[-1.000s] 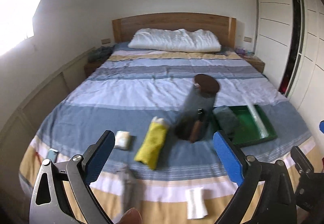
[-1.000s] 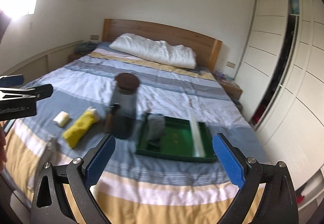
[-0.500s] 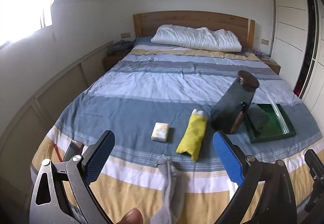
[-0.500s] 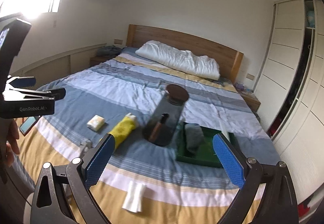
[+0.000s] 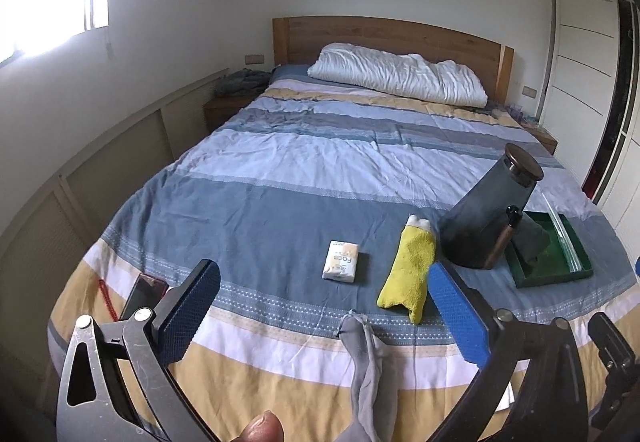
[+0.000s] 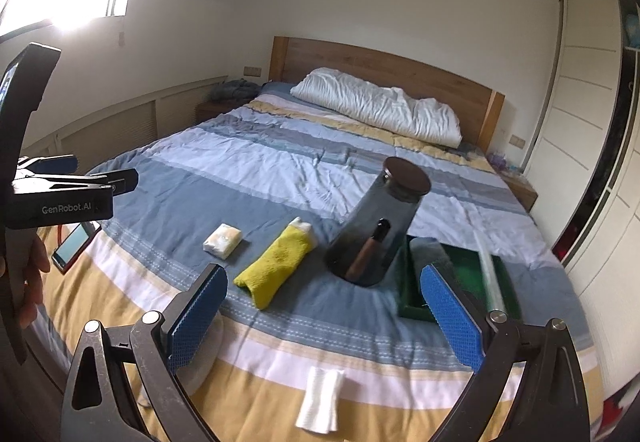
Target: Organize soft objects
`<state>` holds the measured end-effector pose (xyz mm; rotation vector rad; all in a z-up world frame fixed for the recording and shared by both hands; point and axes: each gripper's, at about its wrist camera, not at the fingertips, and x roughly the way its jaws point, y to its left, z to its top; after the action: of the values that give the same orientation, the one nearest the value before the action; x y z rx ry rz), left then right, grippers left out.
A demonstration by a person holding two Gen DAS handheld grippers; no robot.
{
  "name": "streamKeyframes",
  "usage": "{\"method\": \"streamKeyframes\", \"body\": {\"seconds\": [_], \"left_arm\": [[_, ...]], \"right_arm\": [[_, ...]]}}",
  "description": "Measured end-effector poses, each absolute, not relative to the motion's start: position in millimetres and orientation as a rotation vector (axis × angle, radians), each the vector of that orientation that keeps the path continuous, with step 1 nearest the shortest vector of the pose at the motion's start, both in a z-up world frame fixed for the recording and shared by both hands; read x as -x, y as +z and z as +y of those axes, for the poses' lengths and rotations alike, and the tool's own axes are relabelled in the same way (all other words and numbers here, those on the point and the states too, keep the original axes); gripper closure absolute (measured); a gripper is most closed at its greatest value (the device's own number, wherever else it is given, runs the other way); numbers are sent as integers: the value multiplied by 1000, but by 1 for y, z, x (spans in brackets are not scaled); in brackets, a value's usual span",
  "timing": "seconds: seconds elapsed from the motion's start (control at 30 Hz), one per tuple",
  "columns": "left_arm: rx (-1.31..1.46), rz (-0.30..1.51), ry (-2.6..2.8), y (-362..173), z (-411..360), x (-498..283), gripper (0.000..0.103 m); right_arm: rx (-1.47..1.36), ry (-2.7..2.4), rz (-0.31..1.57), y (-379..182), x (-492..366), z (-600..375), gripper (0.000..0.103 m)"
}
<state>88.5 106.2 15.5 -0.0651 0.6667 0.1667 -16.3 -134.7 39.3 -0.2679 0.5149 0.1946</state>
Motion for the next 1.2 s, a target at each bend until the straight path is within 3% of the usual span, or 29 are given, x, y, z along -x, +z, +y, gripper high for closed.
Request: {"method": "streamKeyframes", "body": {"seconds": [1.2], "left_arm": [[23, 740, 74, -55, 156, -127, 1]], "right_arm": [[311, 206, 623, -41, -85, -59, 2]]}}
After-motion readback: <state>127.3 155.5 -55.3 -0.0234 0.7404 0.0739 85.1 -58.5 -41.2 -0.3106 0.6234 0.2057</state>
